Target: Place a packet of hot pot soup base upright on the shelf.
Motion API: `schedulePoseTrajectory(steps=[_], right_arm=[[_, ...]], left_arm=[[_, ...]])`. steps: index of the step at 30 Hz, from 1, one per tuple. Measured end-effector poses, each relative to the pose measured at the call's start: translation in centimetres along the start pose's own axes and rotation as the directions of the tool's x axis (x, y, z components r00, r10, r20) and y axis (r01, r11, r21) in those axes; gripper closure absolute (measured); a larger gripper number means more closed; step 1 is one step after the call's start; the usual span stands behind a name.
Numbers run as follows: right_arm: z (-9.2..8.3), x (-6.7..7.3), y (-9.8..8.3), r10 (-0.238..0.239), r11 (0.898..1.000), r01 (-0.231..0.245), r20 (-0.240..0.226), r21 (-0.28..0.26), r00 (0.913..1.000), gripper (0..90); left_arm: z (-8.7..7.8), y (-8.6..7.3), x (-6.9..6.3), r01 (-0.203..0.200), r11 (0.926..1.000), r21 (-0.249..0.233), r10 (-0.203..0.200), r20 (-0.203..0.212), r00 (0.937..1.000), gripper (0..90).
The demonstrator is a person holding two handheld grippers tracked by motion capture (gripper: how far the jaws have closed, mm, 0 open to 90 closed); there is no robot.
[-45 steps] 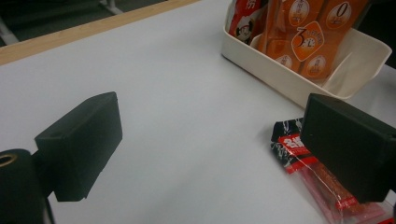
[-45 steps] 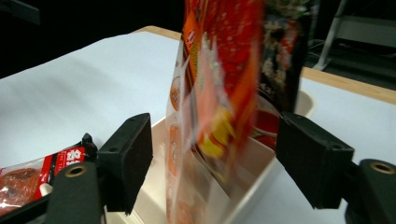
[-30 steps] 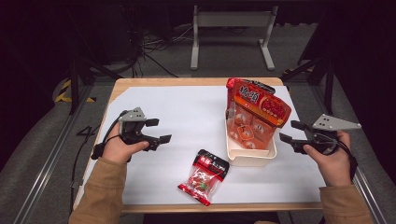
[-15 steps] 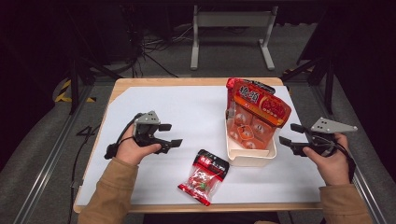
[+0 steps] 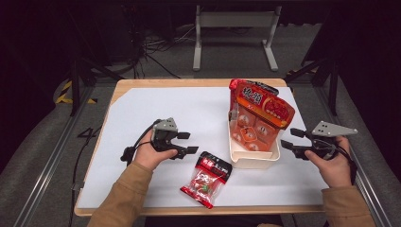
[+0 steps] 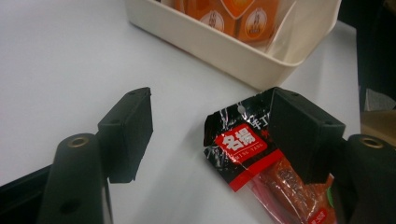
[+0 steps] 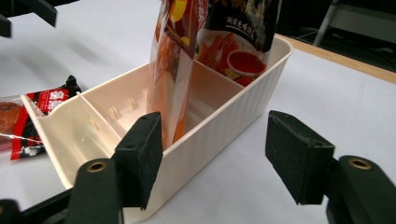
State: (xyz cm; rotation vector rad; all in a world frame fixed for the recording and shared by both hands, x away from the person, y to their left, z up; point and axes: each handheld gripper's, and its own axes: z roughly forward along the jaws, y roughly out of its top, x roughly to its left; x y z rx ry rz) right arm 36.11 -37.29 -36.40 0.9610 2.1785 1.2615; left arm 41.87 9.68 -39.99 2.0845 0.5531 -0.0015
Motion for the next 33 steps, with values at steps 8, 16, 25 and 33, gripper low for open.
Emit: schedulePoseTrajectory(steps=[8, 16, 25, 33], right_arm=[[0.2, 0.0, -0.3, 0.010, 1.000, -0.008, -0.048, 0.028, 0.9988, 51.3], [0.2, 0.1, -0.4, -0.001, 0.999, 0.003, -0.030, 0.049, 0.9995, 54.4], [0.1, 0.1, -0.4, 0.001, 0.999, 0.001, -0.028, 0.046, 0.9996, 55.2], [0.1, 0.1, -0.4, 0.011, 0.999, -0.010, -0.037, 0.042, 0.9992, 55.1]], left_arm=[[2.7, -0.5, 0.3, -0.002, 0.9992, 0.041, 0.002, 0.014, 0.9999, 38.2], [4.7, -0.9, 0.3, 0.011, 0.9976, 0.068, -0.014, 0.052, 0.9986, 46.6], [6.0, -1.3, 0.7, 0.024, 0.9951, 0.096, -0.032, 0.084, 0.9959, 55.7], [6.9, -1.5, 0.5, 0.040, 0.9899, 0.136, -0.056, 0.113, 0.9920, 61.3]])
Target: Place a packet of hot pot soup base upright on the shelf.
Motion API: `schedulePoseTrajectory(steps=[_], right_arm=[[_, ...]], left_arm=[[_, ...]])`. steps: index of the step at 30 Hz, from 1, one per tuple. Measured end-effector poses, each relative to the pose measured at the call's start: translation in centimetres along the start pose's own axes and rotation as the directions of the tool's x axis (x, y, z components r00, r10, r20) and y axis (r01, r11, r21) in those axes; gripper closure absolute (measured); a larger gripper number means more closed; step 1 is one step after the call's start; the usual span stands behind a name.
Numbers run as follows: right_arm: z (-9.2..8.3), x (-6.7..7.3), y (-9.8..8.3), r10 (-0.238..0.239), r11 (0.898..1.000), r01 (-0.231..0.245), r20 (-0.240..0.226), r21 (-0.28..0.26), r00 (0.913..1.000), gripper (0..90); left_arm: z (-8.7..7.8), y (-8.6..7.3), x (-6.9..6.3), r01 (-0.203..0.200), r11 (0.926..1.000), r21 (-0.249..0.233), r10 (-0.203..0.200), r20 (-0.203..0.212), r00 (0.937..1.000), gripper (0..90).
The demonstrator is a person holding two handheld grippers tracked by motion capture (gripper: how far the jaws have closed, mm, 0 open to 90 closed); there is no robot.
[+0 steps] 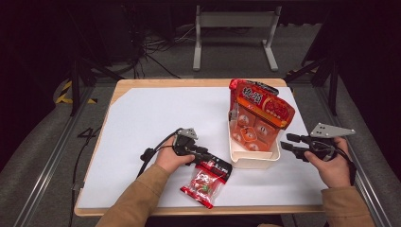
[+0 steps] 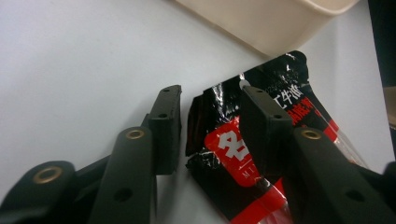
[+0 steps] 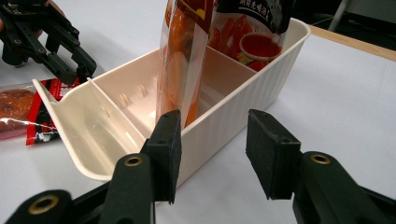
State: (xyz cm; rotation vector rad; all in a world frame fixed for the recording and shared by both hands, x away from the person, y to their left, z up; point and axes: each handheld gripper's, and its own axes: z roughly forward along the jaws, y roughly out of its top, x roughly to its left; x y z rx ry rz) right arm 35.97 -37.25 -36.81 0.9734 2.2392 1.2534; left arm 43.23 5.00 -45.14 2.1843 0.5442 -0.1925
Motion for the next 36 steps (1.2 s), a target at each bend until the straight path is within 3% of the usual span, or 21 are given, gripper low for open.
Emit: schedulePoseTrajectory(steps=[5, 10, 16, 21, 28, 36], right_arm=[[0.0, 0.0, 0.0, 0.008, 1.000, -0.008, -0.005, -0.001, 1.0000, 54.3], [-0.1, 0.0, 0.0, 0.008, 1.000, -0.008, 0.000, -0.002, 1.0000, 54.2], [-0.2, 0.0, 0.1, 0.007, 1.000, -0.007, 0.006, -0.004, 1.0000, 55.0], [-0.3, 0.1, 0.1, 0.013, 1.000, -0.013, 0.007, 0.001, 0.9999, 57.5], [-0.6, 0.3, 0.3, 0.015, 1.000, -0.015, 0.011, 0.013, 0.9998, 62.0], [-1.1, 0.8, 0.7, 0.017, 1.000, -0.017, 0.009, 0.010, 0.9998, 63.8]], left_arm=[[0.3, -0.1, -0.2, -0.023, 0.9994, 0.025, 0.023, 0.003, 0.9997, 68.2], [0.2, -0.1, -0.3, -0.041, 0.9985, 0.036, 0.042, -0.029, 0.9987, 80.5], [0.2, -0.1, -0.5, -0.055, 0.9970, 0.055, 0.056, -0.033, 0.9979, 89.1], [-0.1, 0.0, -0.6, -0.054, 0.9968, 0.058, 0.056, -0.037, 0.9977, 90.0], [-1.0, 0.2, -1.0, -0.056, 0.9981, 0.026, 0.057, -0.039, 0.9976, 90.0], [-3.8, 1.2, -2.6, -0.092, 0.9944, -0.051, 0.091, -0.031, 0.9954, 90.0]])
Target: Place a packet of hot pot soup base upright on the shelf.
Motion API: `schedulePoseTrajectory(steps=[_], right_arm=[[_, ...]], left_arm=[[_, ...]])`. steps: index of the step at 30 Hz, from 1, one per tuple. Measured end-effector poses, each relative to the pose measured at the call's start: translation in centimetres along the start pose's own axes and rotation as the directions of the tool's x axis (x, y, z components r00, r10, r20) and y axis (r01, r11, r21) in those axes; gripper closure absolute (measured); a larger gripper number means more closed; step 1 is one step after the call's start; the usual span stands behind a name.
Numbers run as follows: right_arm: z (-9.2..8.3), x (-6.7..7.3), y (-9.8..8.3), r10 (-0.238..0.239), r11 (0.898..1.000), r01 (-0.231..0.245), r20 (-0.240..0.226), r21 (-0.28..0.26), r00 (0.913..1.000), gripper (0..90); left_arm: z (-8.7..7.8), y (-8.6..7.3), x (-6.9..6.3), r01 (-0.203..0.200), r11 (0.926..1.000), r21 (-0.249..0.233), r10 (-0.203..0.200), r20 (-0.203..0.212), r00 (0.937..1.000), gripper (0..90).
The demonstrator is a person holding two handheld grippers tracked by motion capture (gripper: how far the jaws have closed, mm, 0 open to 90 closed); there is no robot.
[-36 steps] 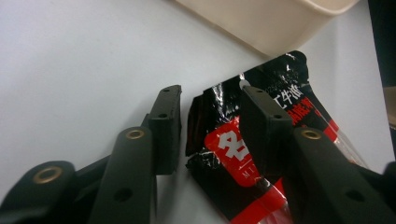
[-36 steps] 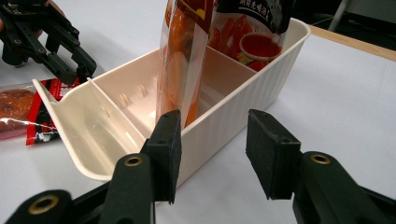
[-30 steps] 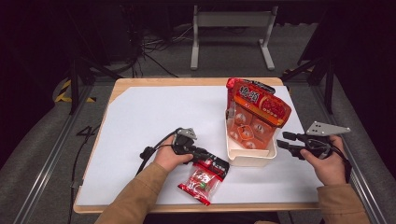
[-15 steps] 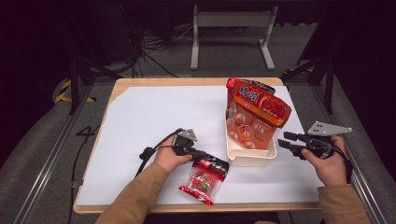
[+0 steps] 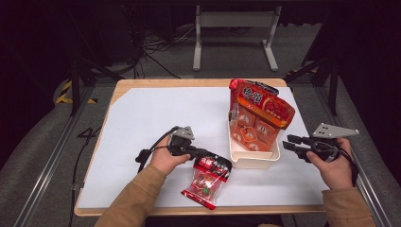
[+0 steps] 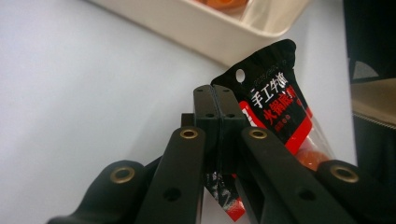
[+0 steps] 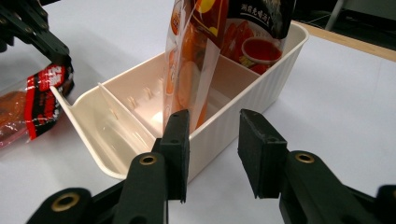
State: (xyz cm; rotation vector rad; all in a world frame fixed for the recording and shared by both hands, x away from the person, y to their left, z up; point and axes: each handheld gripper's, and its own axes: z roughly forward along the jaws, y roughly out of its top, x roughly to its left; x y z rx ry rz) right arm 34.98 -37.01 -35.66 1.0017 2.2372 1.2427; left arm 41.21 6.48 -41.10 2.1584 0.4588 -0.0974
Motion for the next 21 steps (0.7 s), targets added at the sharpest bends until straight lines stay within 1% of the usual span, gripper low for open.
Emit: schedulePoseTrajectory(steps=[1, 2, 3, 9, 12, 15, 16, 21], right_arm=[[0.0, 0.1, 0.0, 0.000, 1.000, 0.000, 0.000, 0.001, 1.0000, 64.0], [0.0, 0.1, 0.0, 0.000, 1.000, 0.000, 0.000, 0.001, 1.0000, 64.0], [-0.1, 0.1, 0.1, 0.000, 1.000, 0.000, 0.001, 0.004, 1.0000, 64.2], [-0.6, 0.5, 0.4, -0.004, 1.000, 0.004, -0.004, -0.001, 1.0000, 65.1], [-0.7, 0.8, 0.6, -0.010, 1.000, 0.010, -0.012, 0.001, 0.9999, 65.7], [-0.8, 1.2, 0.9, -0.020, 1.000, 0.020, -0.017, 0.005, 0.9997, 66.3], [-0.9, 1.3, 1.0, -0.023, 1.000, 0.023, -0.018, 0.001, 0.9996, 66.6], [-1.3, 1.6, 1.4, -0.030, 0.999, 0.030, -0.019, -0.011, 0.9994, 67.1]], left_arm=[[-0.3, 0.1, -0.2, 0.004, 0.9999, -0.012, -0.003, 0.004, 1.0000, 90.0], [-0.3, 0.1, -0.2, 0.004, 0.9999, -0.012, -0.003, 0.004, 1.0000, 90.0], [-0.7, 0.2, -0.3, 0.001, 0.9997, -0.025, 0.000, 0.009, 1.0000, 90.0], [-2.4, 0.8, -0.9, -0.016, 0.9972, -0.073, 0.016, 0.004, 0.9999, 90.0], [-3.2, 1.1, -1.2, 0.000, 0.9943, -0.107, 0.003, 0.026, 0.9997, 90.0], [-3.6, 1.2, -1.4, -0.003, 0.9927, -0.120, 0.006, 0.026, 0.9996, 90.0], [-4.1, 1.4, -1.7, -0.009, 0.9909, -0.134, 0.012, 0.024, 0.9996, 90.0], [-5.2, 1.6, -2.2, -0.027, 0.9833, -0.180, 0.030, 0.013, 0.9995, 90.0]])
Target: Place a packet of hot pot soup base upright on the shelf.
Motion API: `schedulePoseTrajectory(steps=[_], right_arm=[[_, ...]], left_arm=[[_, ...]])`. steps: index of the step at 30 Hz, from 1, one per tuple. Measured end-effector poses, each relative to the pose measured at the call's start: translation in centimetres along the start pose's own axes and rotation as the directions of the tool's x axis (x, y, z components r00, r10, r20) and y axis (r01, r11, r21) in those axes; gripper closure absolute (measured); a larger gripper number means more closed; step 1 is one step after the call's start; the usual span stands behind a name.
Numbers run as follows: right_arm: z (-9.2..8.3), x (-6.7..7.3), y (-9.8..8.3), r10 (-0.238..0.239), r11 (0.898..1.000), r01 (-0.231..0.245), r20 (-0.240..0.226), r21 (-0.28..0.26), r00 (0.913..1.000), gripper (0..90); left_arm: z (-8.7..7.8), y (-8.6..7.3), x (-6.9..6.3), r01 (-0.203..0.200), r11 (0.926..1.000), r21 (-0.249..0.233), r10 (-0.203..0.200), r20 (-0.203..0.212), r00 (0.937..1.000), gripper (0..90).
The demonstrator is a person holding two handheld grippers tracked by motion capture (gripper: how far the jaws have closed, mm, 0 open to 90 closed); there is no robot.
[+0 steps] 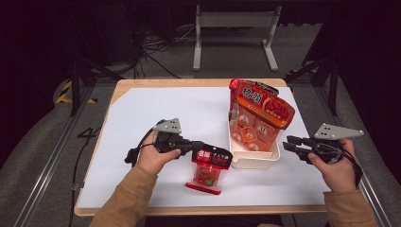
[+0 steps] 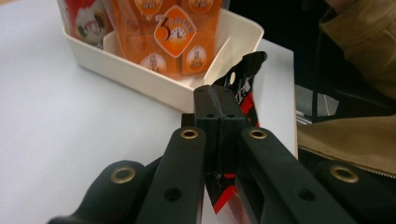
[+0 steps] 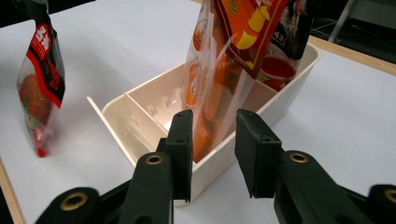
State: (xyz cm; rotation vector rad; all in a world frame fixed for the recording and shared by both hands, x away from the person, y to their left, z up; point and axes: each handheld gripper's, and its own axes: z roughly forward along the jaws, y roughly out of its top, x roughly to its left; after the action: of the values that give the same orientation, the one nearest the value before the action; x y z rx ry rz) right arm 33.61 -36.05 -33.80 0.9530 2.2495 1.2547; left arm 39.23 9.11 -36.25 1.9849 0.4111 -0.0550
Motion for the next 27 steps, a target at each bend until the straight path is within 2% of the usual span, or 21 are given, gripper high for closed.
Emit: schedulePoseTrajectory(steps=[4, 6, 8, 11, 16, 22, 27], right_arm=[[0.0, 0.2, 0.2, -0.008, 1.000, 0.008, -0.008, -0.007, 0.9999, 67.3], [0.0, 0.5, 0.4, -0.015, 1.000, 0.015, -0.017, -0.011, 0.9997, 67.6], [0.0, 0.6, 0.5, -0.018, 1.000, 0.017, -0.025, -0.014, 0.9995, 67.7], [0.0, 0.7, 0.6, -0.018, 1.000, 0.017, -0.033, -0.023, 0.9993, 68.0], [-0.1, 1.0, 0.8, -0.022, 0.999, 0.020, -0.050, -0.042, 0.9985, 68.1], [0.1, 1.6, 1.3, -0.038, 0.998, 0.034, -0.070, -0.053, 0.9969, 67.5], [0.1, 2.0, 1.6, -0.043, 0.996, 0.036, -0.097, -0.077, 0.9944, 66.6]], left_arm=[[-0.9, 0.4, -0.5, -0.019, 0.9993, -0.034, 0.019, 0.004, 0.9998, 90.0], [-1.6, 0.7, -0.9, -0.036, 0.9974, -0.062, 0.035, -0.005, 0.9994, 90.0], [-1.8, 0.7, -1.0, -0.043, 0.9968, -0.067, 0.042, -0.014, 0.9990, 90.0], [-2.3, 0.9, -1.2, -0.063, 0.9945, -0.084, 0.059, -0.052, 0.9969, 90.0], [-2.9, 1.0, -1.2, -0.075, 0.9905, -0.115, 0.066, -0.082, 0.9945, 90.0], [-3.5, 1.2, -1.3, -0.077, 0.9842, -0.160, 0.064, -0.088, 0.9941, 90.0], [-3.6, 1.5, -1.8, -0.097, 0.9765, -0.192, 0.083, -0.082, 0.9932, 90.0]])
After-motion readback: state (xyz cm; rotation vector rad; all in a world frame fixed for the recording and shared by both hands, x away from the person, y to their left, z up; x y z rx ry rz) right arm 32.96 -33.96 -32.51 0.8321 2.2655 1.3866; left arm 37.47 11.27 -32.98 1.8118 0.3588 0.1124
